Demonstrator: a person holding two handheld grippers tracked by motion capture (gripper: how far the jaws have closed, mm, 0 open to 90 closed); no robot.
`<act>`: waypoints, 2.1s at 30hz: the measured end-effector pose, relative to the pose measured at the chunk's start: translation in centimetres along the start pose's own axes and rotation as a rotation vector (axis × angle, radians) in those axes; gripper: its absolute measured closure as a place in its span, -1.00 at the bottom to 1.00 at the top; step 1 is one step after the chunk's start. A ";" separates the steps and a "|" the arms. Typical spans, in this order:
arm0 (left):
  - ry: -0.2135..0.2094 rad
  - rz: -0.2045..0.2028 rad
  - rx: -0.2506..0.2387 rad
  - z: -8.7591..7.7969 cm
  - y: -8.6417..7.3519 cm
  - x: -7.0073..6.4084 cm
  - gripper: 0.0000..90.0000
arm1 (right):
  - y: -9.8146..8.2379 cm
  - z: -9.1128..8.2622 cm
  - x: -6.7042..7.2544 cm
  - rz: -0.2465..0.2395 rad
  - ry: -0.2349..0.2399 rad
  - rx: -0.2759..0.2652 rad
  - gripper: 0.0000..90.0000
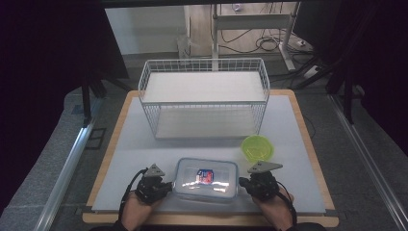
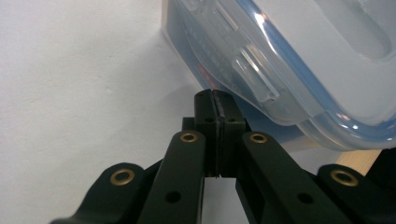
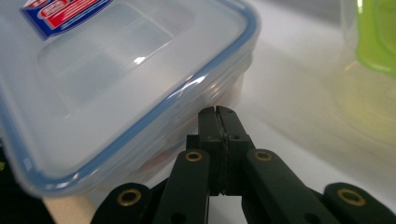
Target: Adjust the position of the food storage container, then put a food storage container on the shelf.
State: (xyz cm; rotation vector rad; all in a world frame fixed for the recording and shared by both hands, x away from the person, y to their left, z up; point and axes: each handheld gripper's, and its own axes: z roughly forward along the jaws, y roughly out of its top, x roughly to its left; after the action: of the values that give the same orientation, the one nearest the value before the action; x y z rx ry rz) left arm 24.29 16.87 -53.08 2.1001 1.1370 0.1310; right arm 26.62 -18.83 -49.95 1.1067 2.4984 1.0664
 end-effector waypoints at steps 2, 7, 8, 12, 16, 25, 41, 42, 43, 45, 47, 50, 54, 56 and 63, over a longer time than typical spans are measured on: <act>0.001 -0.007 0.001 0.0 0.0 0.0 1.00 | 0.3 0.2 -0.2 -0.007 -0.012 0.000 1.00; 0.013 -0.013 0.008 -0.1 -0.1 -0.6 1.00 | 0.8 0.7 -0.6 -0.004 -0.039 -0.005 1.00; 0.013 -0.015 0.010 -0.2 -0.1 -0.6 1.00 | 0.8 0.8 -0.6 -0.002 -0.043 -0.006 1.00; -0.004 -0.023 0.007 -0.3 -0.3 -0.6 1.00 | 0.9 0.9 -0.8 0.000 -0.037 -0.013 1.00; -0.009 -0.013 -0.023 -0.9 -0.5 0.1 0.82 | 0.8 0.7 -0.8 -0.011 -0.036 -0.012 0.99; 0.137 0.032 -0.143 -3.5 -1.8 2.7 -0.42 | 0.0 -1.2 -1.5 -0.054 -0.011 -0.023 0.21; 0.055 0.065 -0.160 -2.4 -2.0 2.8 -0.98 | -1.2 -2.1 -2.3 -0.046 0.040 -0.044 -0.74; 0.052 0.063 -0.164 -2.5 -2.0 2.8 -0.96 | -1.3 -2.1 -2.2 -0.050 0.037 -0.048 -0.79; 0.053 0.060 -0.166 -2.7 -1.9 2.8 -0.95 | -1.3 -2.1 -2.1 -0.052 0.036 -0.046 -0.82; 0.063 0.071 -0.154 -2.8 -1.8 2.5 -0.95 | -1.4 -1.9 -2.0 -0.056 0.037 -0.035 -0.90; 0.061 0.072 -0.148 -2.8 -1.7 2.4 -0.95 | -1.4 -1.9 -2.0 -0.055 0.047 -0.037 -0.91; 0.049 0.075 -0.131 -2.8 -1.5 2.1 -0.97 | -1.4 -2.0 -2.0 -0.049 0.052 -0.044 -0.90; -0.019 0.075 -0.148 -3.3 -1.0 1.8 -0.98 | -1.1 -2.3 -1.8 -0.031 0.068 -0.059 -0.90; -0.031 0.079 -0.155 -3.3 -0.9 1.7 -0.98 | -1.1 -2.2 -1.7 -0.033 0.070 -0.060 -0.91; -0.125 0.056 -0.168 -3.0 0.4 1.4 -0.94 | -0.3 -2.3 -1.2 0.001 0.099 -0.062 -0.95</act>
State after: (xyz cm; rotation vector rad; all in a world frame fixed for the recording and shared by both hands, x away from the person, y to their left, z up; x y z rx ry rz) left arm 24.16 19.45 -51.02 1.9633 0.9609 0.1158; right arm 26.23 -21.06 -48.62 1.0620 2.5209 1.2191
